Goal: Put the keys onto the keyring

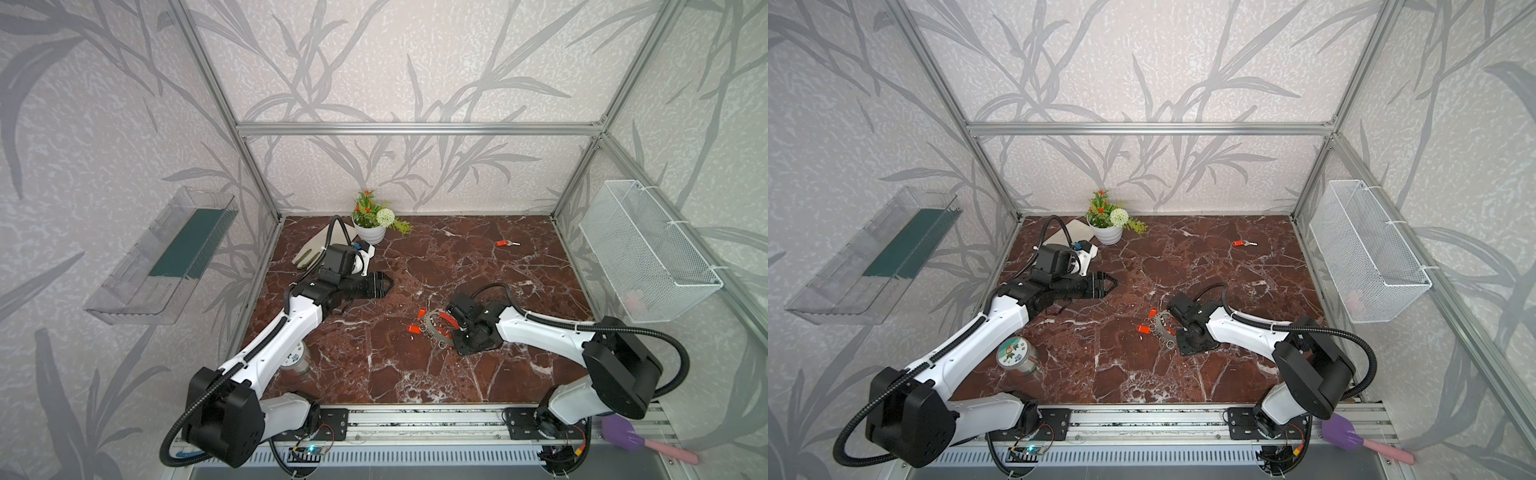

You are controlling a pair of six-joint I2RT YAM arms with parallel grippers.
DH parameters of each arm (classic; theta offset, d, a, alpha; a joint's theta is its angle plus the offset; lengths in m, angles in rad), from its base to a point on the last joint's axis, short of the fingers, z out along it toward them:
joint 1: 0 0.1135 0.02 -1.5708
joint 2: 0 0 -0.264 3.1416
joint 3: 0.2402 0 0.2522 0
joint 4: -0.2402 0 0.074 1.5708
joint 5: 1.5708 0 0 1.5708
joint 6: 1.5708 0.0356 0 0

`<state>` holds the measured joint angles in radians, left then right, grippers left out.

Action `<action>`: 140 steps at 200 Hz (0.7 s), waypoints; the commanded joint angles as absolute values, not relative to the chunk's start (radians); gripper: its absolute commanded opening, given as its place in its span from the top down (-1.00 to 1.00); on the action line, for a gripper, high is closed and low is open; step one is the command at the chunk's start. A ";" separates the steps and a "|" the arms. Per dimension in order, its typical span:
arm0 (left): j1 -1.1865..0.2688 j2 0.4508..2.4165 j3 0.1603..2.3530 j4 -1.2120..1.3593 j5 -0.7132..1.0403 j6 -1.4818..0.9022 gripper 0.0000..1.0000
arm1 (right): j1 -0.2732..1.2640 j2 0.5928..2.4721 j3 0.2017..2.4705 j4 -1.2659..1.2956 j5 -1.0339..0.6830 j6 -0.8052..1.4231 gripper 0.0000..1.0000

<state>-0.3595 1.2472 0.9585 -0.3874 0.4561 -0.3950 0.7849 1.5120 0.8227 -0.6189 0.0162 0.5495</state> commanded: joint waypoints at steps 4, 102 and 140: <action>-0.365 1.234 0.963 -0.373 0.469 -0.396 -0.27 | 0.792 1.493 0.818 -0.613 0.037 0.543 0.81; -0.368 1.213 0.951 -0.378 0.467 -0.397 -0.27 | 0.792 1.505 0.815 -0.583 0.031 0.543 0.81; -0.368 1.209 0.953 -0.383 0.468 -0.398 -0.27 | 0.793 1.506 0.812 -0.572 0.029 0.543 0.81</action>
<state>-0.3614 1.2316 0.9585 -0.3878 0.4587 -0.3962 0.7856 1.5120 0.8219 -0.5793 0.0231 0.5491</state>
